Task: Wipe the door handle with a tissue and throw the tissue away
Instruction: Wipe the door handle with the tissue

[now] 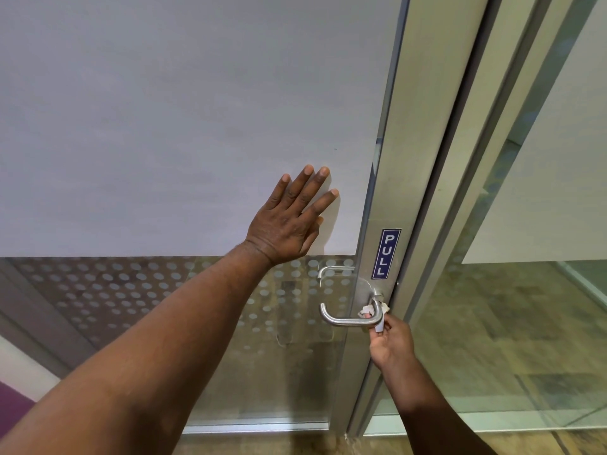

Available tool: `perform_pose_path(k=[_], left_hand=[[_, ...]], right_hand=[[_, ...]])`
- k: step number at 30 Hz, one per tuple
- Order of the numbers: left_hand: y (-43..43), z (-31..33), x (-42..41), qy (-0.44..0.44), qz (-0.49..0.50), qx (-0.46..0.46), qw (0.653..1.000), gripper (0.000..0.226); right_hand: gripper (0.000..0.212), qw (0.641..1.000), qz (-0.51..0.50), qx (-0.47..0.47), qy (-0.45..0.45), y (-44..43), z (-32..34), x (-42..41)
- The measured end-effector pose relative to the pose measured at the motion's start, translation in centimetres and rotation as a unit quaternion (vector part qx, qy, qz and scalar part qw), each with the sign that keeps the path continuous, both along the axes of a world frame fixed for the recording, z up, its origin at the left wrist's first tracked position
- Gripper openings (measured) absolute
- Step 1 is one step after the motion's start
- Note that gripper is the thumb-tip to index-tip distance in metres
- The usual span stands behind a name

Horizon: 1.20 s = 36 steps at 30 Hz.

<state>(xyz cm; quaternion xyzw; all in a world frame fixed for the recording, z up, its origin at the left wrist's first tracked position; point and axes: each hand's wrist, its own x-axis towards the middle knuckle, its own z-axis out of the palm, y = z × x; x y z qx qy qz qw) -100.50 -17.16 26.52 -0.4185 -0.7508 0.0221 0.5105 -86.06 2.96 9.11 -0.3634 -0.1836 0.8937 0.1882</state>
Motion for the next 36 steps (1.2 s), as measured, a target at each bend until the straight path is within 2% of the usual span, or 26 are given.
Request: perform_pose_path(k=[7, 11, 21, 25, 28, 33, 36], left_hand=[[0.0, 0.0, -0.1, -0.006, 0.001, -0.007, 1.000, 0.067], [-0.1, 0.1, 0.0, -0.009, 0.002, -0.006, 1.000, 0.067], [-0.1, 0.2, 0.2, -0.010, 0.004, -0.006, 1.000, 0.067], [-0.1, 0.2, 0.1, -0.012, 0.003, -0.007, 1.000, 0.068], [0.0, 0.1, 0.1, -0.011, 0.003, -0.007, 1.000, 0.067], [0.0, 0.1, 0.1, -0.011, 0.004, -0.007, 1.000, 0.067], [0.0, 0.1, 0.1, -0.010, 0.003, -0.007, 1.000, 0.068]], right_hand=[[0.021, 0.995, 0.086, 0.023, -0.033, 1.0, -1.0, 1.6], [0.018, 0.993, 0.093, 0.041, -0.057, 2.3, -1.3, 2.9], [0.020, 0.997, 0.043, 0.044, 0.049, 4.2, -0.6, 4.4], [0.043, 0.994, 0.051, 0.077, 0.054, 4.2, -0.6, 4.2], [0.029, 0.990, 0.065, 0.120, 0.040, 4.3, -0.6, 3.9], [0.045, 0.990, 0.065, 0.105, 0.069, 4.3, 0.0, 3.6], [0.036, 0.989, 0.060, 0.119, 0.064, 4.0, 0.3, 3.7]])
